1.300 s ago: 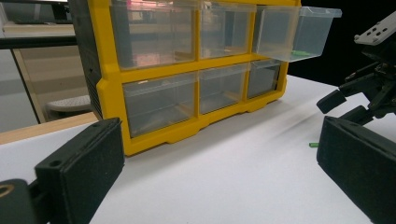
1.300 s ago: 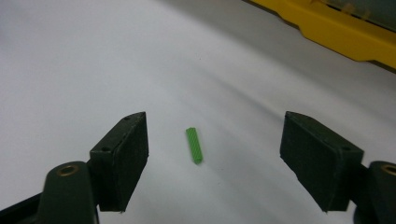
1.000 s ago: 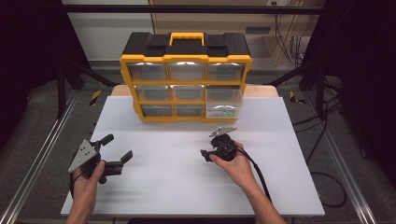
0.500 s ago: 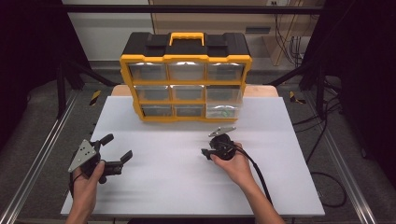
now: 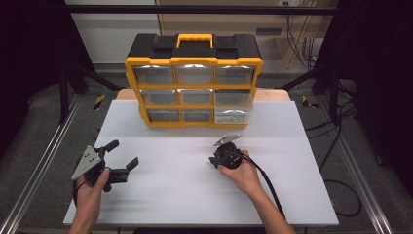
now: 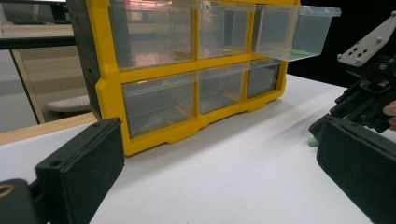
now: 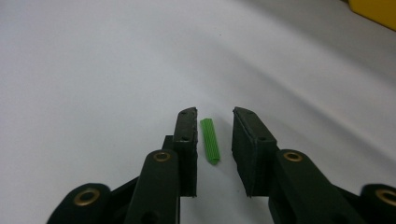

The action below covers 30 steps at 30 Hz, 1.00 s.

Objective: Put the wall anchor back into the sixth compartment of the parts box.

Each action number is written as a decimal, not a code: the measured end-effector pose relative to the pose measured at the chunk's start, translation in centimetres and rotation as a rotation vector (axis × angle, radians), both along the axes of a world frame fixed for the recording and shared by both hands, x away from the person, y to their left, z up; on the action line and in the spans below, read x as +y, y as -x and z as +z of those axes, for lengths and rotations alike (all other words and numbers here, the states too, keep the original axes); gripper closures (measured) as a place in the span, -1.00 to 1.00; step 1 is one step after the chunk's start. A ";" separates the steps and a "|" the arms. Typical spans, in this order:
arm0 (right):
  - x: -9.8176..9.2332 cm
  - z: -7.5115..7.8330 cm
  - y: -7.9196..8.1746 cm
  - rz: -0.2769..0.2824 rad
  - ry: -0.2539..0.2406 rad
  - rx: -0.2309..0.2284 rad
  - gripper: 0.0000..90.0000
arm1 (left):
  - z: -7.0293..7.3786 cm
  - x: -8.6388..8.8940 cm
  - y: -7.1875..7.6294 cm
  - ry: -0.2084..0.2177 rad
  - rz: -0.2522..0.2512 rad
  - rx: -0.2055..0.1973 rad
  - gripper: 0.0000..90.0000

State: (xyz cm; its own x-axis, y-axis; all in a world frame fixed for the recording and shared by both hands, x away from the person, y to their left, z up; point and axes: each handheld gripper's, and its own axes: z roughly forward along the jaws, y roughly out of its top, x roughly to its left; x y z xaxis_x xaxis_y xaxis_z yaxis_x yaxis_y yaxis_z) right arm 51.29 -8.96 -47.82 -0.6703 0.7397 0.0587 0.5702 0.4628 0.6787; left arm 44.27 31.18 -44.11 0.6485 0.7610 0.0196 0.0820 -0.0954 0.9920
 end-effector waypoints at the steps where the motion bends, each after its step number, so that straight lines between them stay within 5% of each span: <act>1: 0.0 -0.1 0.0 0.001 -0.002 0.001 0.63 | 0.0 0.0 0.0 0.000 0.000 0.000 -0.98; 16: 0.1 -0.3 0.0 0.036 -0.001 0.001 0.88 | 0.0 0.0 0.0 -0.003 -0.001 0.001 -0.98; 30: -4.0 2.5 0.5 -0.046 -0.072 -0.110 0.88 | 0.0 0.0 0.0 -0.007 -0.002 0.002 -0.97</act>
State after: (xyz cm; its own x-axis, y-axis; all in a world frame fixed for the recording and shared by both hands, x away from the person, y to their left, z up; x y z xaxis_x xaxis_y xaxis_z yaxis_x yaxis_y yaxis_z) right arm 50.76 -13.01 -45.34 -0.6413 0.7663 0.0406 0.5100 0.3861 0.7687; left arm 44.25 31.14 -44.12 0.6501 0.7595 0.0239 0.0834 -0.1026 0.9912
